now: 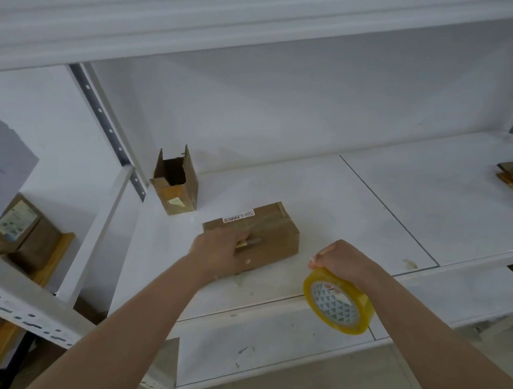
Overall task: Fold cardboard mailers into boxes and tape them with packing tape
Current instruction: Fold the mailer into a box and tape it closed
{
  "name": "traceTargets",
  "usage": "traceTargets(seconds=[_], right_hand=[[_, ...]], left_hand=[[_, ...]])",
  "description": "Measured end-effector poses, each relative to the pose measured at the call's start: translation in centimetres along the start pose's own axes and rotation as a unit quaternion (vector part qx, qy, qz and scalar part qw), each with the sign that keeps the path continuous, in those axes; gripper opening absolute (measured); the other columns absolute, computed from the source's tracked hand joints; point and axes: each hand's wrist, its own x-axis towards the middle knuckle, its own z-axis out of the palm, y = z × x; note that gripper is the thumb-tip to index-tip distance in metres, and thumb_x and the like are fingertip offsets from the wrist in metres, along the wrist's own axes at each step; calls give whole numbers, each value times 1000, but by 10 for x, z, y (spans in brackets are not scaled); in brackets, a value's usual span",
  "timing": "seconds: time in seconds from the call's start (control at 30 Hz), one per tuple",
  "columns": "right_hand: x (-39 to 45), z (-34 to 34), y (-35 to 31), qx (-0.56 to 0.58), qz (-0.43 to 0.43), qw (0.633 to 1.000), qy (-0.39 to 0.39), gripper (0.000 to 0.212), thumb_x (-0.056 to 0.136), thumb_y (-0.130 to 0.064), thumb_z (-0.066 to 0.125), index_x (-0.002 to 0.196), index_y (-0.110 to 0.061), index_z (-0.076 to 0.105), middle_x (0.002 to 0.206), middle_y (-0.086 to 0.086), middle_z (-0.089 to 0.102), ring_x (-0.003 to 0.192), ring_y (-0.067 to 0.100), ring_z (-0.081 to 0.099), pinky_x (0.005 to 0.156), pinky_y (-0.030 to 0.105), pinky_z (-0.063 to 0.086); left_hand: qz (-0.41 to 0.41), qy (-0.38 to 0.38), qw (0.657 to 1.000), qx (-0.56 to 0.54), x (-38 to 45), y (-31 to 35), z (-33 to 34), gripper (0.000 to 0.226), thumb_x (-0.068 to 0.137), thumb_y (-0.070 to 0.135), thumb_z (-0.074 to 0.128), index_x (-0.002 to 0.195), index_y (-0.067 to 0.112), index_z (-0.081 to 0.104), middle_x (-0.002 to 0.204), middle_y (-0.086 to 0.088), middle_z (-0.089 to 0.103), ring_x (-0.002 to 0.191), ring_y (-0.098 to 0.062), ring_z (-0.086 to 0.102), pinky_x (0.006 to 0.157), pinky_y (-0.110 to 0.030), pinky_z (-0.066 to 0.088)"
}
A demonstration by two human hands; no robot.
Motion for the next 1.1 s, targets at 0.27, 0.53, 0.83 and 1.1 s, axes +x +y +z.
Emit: traceTargets(seconds=[0.27,0.53,0.83,1.1], right_hand=[[-4,-17,11,25,-4,1000,4,28,85,-33,68,92,-8,76,90,14,73,85,26,70,91,41,54],[-5,-33,21,44,-7,999,19,23,82,-35,70,86,-13,77,88,10,73,85,24,69,92,44,53],[5,-37,-2,41,-29,999,5,15,79,-32,75,84,-19,79,84,7,73,74,23,69,79,38,58],[4,-35,-32,-6,-64,995,-72,15,81,-32,70,83,-20,79,77,4,75,69,23,73,64,35,60]], left_hand=[[-95,156,975,-130,40,69,1,41,94,49,50,115,17,62,105,-6,60,98,-28,62,72,-34,47],[-158,44,986,-5,81,106,21,68,91,61,47,136,10,49,144,-15,43,110,-31,61,65,-31,44],[-6,36,999,3,34,76,36,59,89,42,48,144,26,36,156,6,30,118,-26,57,86,-35,50],[128,-31,989,-67,-1,5,21,71,80,8,53,140,45,44,149,30,33,124,-7,50,94,-20,43]])
